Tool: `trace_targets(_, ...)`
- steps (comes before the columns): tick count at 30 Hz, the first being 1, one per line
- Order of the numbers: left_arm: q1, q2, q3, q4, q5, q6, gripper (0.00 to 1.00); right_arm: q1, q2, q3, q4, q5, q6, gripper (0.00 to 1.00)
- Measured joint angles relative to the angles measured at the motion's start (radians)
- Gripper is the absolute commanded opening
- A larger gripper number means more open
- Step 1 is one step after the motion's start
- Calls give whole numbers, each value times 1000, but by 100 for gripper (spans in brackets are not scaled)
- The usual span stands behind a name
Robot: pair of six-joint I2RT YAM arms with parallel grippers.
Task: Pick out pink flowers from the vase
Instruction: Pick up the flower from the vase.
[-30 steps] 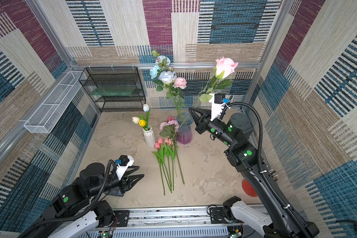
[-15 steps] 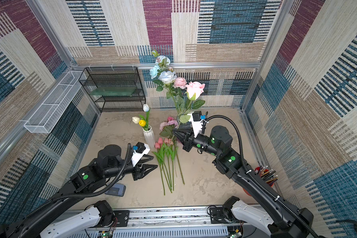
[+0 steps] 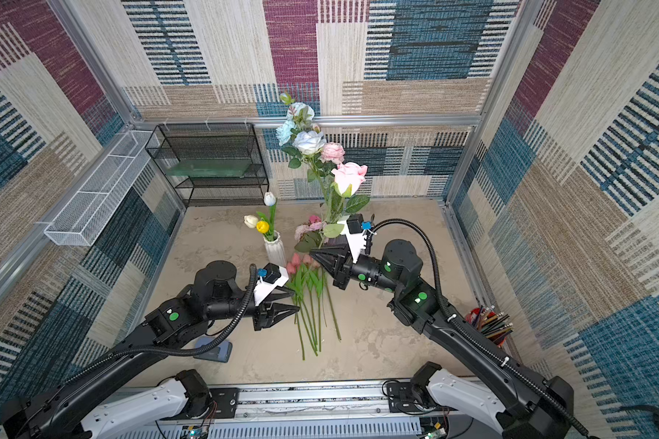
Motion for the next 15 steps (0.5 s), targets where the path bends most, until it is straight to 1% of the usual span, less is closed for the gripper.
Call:
trace_targets(5,0,11,0,21,1,-1,31,19,-7,-9,3,-10,1,0)
trace_targets(10,0,12,0,22,2,-4,18,35,-9,-13,22,-10,9,0)
trace_targets(15,0,4,0,22,2,-5,2,48,-7,-13,37,-8,15,0)
